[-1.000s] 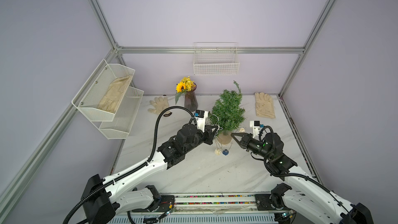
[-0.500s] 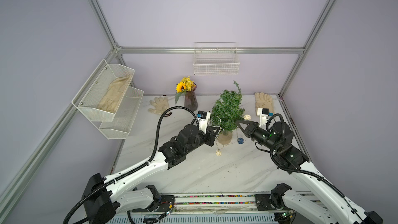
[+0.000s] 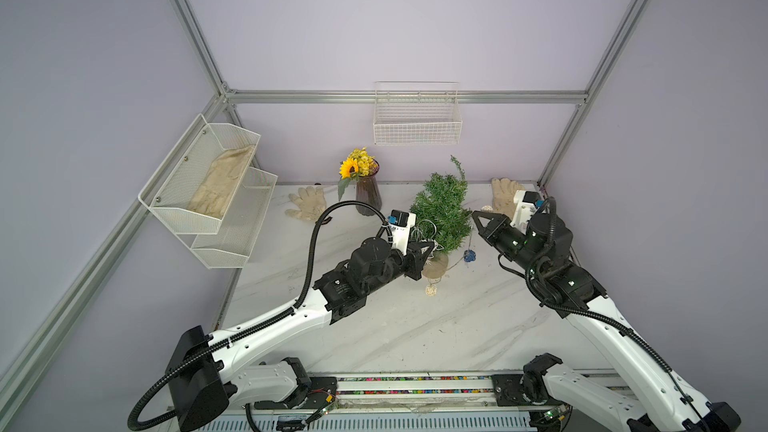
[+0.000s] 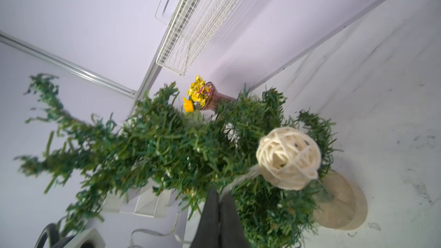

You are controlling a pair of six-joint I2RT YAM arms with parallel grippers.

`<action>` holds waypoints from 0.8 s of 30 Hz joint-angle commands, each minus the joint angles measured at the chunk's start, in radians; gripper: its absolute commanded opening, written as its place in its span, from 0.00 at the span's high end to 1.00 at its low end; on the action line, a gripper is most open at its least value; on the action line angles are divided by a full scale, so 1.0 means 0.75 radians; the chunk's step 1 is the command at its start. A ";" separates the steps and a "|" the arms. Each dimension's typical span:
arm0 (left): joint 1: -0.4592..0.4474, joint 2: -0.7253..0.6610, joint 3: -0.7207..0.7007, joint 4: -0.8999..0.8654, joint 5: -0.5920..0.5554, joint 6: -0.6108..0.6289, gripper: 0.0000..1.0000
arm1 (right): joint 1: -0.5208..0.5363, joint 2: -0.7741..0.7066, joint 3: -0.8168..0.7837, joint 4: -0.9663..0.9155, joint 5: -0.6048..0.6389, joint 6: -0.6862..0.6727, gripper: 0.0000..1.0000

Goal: Remove string lights from the small christmas tree
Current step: Remove the light string from the Christmas tree.

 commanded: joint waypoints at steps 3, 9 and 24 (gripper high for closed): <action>-0.017 0.011 0.170 0.096 0.019 0.036 0.99 | -0.185 0.097 0.086 -0.026 -0.066 -0.072 1.00; -0.019 0.033 0.183 0.125 0.029 0.067 0.99 | -0.279 0.277 0.218 0.010 -0.176 -0.125 1.00; -0.018 0.059 0.311 0.121 0.033 0.156 0.98 | -0.353 0.605 0.526 0.172 -0.343 -0.056 1.00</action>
